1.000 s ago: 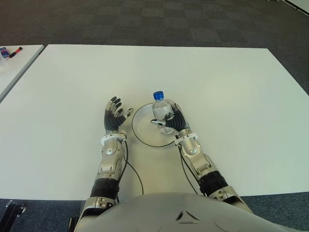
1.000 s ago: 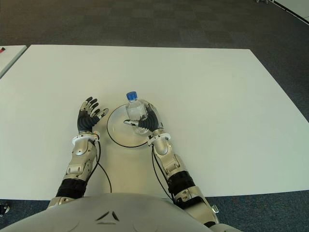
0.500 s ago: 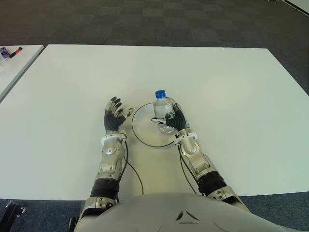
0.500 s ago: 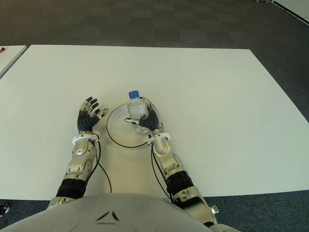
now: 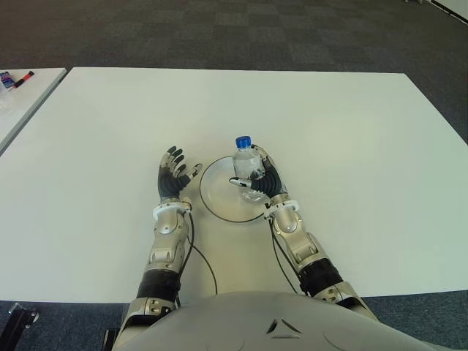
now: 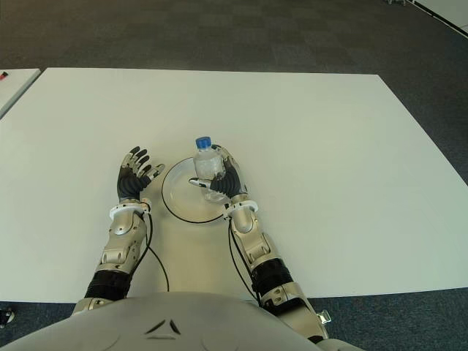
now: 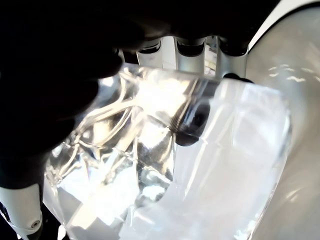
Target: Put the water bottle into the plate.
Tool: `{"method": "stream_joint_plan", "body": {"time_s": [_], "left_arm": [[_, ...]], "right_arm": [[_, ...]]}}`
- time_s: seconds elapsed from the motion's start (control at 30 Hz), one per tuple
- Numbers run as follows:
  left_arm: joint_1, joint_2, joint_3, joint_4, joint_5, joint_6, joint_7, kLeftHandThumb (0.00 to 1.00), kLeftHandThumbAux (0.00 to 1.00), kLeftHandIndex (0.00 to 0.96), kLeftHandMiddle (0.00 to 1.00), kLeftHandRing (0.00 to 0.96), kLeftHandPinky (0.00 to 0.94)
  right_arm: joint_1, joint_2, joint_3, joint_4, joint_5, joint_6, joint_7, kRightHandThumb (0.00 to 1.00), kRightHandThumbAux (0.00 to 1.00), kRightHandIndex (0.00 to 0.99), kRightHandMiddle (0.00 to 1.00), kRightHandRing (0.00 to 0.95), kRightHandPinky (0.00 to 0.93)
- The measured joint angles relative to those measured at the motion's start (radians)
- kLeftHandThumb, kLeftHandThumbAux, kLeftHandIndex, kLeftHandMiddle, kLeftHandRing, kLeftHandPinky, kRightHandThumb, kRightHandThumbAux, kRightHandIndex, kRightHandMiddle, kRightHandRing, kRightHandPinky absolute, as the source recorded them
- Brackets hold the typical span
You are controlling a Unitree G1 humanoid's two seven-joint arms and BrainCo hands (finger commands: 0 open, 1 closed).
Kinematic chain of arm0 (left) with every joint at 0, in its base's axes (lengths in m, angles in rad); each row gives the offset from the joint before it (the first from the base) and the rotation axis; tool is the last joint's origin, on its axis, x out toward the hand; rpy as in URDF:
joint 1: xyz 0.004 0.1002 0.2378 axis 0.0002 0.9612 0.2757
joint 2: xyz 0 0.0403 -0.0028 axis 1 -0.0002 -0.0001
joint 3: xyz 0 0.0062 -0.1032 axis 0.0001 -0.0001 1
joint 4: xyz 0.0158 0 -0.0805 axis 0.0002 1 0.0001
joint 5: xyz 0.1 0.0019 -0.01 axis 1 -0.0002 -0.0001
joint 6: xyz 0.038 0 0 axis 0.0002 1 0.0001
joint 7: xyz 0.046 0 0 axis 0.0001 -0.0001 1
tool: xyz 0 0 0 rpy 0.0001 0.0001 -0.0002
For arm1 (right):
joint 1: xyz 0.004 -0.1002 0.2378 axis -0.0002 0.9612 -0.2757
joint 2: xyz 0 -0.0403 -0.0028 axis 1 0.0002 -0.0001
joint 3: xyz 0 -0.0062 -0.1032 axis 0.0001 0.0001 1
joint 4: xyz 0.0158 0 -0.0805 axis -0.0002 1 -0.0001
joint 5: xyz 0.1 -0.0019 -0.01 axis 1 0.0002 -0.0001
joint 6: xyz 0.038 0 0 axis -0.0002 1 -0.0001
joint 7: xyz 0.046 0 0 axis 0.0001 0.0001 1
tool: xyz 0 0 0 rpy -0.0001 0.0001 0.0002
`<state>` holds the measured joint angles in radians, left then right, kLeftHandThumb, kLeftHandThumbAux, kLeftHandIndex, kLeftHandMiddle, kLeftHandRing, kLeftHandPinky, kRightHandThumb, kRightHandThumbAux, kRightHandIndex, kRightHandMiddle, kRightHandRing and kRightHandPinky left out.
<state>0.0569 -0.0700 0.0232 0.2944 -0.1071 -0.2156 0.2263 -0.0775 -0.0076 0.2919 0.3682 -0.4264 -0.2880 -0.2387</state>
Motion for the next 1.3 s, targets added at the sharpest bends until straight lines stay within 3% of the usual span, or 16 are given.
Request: {"method": "stream_joint_plan", "body": {"time_s": [1.3], "left_arm": [[0.0,0.0,0.0,0.001,0.002,-0.001,0.0,0.091,0.998,0.159,0.188,0.163,0.182]], "right_arm": [[0.021,0.006,0.005,-0.048,-0.006,0.057,0.005,0.0,0.834,0.154,0.147,0.156,0.175]]}}
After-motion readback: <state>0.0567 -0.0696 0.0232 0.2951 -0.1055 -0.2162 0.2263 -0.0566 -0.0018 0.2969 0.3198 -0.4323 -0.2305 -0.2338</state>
